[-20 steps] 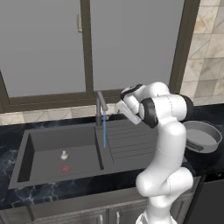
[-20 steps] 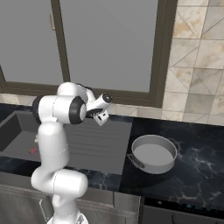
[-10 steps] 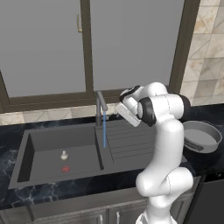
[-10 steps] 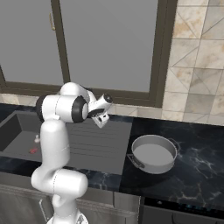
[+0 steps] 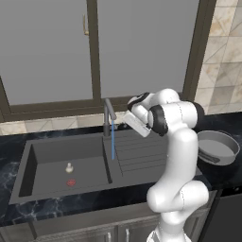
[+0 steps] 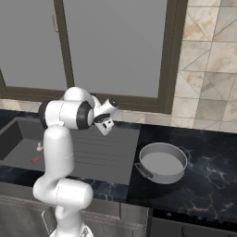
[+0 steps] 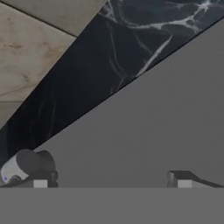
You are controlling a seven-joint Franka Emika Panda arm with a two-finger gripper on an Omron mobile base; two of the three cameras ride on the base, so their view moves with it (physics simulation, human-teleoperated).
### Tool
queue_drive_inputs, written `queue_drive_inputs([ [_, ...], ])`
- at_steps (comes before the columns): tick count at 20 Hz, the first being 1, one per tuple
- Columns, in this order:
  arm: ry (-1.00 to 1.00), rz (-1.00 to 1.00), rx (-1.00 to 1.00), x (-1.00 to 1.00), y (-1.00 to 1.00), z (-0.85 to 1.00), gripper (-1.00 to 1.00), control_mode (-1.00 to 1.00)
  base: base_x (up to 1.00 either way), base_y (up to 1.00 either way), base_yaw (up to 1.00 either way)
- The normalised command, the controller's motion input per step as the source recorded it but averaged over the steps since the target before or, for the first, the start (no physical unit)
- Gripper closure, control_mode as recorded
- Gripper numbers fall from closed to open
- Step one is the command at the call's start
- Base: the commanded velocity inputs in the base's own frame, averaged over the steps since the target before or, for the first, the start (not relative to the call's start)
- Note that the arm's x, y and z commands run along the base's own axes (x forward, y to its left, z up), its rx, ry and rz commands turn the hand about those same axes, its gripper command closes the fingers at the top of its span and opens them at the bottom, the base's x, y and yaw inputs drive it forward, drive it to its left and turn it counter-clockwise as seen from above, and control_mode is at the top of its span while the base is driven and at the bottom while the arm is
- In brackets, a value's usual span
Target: Dump the mushroom from the pot into the sink. Then turn on the water and wash the mushroom. Then turn off the water and put the mushroom back in the pot.
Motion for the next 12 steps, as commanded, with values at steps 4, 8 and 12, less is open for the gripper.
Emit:
queue_drive_inputs([
  [4,0.07,0.03,0.00,0.00,0.19,-0.03,-1.00,-1.00,0.00,0.00,0.00],
  [8,0.05,0.03,0.00,0.05,0.15,-0.01,-1.00,-1.00,0.00,0.00,0.00],
  [12,0.02,0.02,0.00,0.11,0.06,0.00,-1.00,-1.00,0.00,0.00,0.00],
])
